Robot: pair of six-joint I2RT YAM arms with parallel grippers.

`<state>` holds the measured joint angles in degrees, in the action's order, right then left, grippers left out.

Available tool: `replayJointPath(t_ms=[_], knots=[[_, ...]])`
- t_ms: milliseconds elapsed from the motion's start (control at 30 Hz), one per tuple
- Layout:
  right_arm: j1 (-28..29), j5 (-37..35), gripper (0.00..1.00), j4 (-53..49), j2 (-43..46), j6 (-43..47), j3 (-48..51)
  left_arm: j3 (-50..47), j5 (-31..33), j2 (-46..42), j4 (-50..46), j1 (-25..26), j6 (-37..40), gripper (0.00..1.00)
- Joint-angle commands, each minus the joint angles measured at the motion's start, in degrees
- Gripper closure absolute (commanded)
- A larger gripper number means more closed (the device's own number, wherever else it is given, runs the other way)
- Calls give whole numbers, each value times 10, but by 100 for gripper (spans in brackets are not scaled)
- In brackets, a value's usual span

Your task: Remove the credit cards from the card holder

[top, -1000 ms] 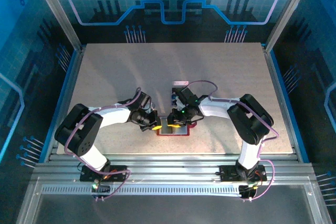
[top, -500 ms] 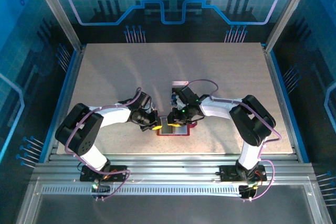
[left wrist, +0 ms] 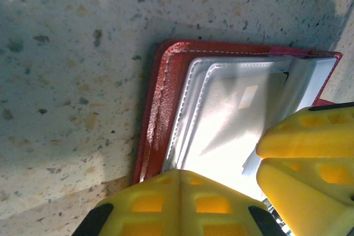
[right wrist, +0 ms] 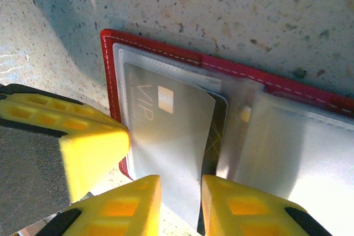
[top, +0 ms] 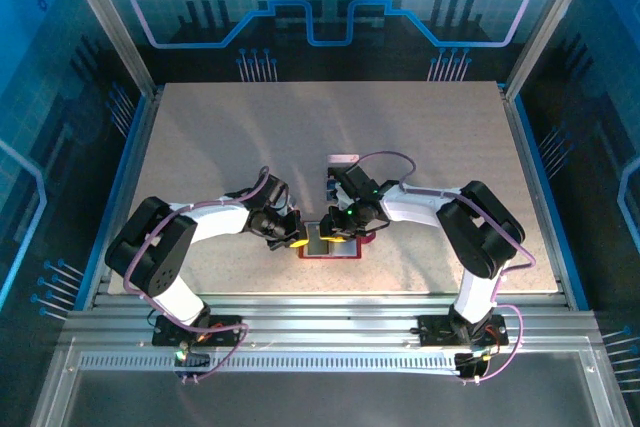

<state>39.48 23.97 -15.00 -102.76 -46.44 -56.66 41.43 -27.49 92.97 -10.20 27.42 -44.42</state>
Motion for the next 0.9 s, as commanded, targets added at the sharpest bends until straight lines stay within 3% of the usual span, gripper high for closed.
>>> replayJointPath(t_ms=[0,433,867], knots=[[7,-13,74,-17,-9,11,-2,4,9,1,-26,-3,14,97],[8,-29,74,-40,4,17,-10,3,10,-2,-28,-3,14,97],[8,17,74,20,13,-15,3,2,11,-4,-28,-3,13,97]])
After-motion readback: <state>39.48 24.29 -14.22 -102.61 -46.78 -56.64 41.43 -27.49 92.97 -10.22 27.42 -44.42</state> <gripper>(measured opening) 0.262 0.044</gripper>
